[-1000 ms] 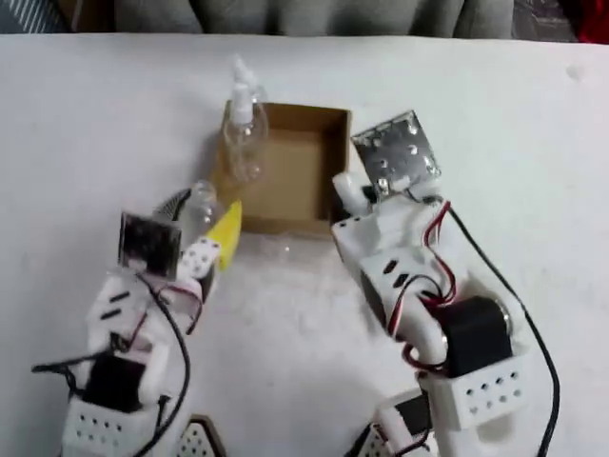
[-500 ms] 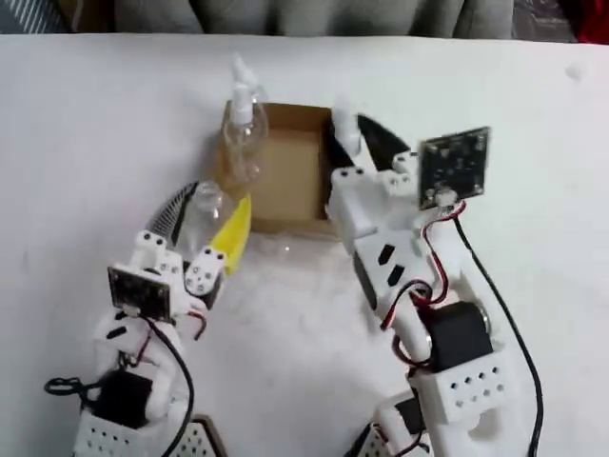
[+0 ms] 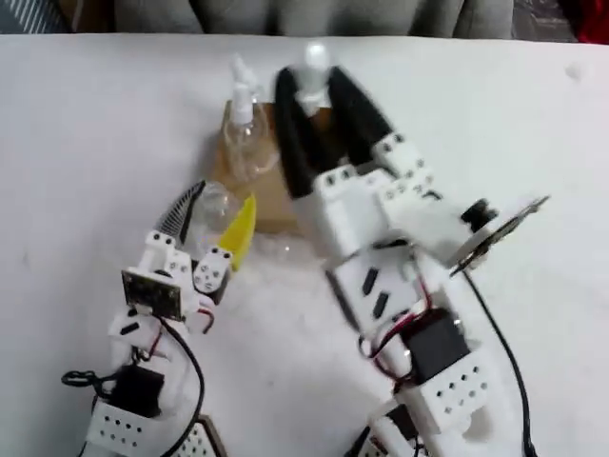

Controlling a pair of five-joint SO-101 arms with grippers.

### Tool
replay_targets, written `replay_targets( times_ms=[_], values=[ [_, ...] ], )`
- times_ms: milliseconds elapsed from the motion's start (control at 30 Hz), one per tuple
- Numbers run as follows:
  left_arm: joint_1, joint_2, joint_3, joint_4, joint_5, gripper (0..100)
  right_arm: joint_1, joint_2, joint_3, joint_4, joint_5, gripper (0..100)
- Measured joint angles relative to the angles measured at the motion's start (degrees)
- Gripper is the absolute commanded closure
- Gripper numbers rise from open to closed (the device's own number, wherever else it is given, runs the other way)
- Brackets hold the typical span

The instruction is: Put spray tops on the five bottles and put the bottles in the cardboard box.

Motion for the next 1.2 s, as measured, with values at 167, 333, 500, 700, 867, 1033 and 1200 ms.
replay_targets(
  times_ms=[167, 333, 500, 700, 867, 1033, 1200],
  values=[
    [0.00, 0.00, 0.00, 0.00, 0.00, 98, -6.77, 0.44, -0.09, -0.88, 0.00, 98.3],
    [0.00, 0.00, 0.00, 0.00, 0.00, 98, -7.03, 5.01, -0.97, -0.88, 0.00, 98.3],
    [0.00, 0.00, 0.00, 0.00, 0.00, 98, -7.12, 8.88, -1.32, -2.46, 0.00, 98.3],
    [0.00, 0.00, 0.00, 0.00, 0.00, 98, -7.12, 12.84, -1.32, -4.13, 0.00, 98.3],
    [0.00, 0.00, 0.00, 0.00, 0.00, 98, -7.03, 15.21, -1.32, -4.13, 0.00, 98.3],
    [0.00, 0.00, 0.00, 0.00, 0.00, 98, -7.03, 16.09, -1.32, -3.96, 0.00, 98.3],
    [0.00, 0.00, 0.00, 0.00, 0.00, 98, -7.03, 16.53, 1.85, -2.55, 0.00, 98.3]
  ],
)
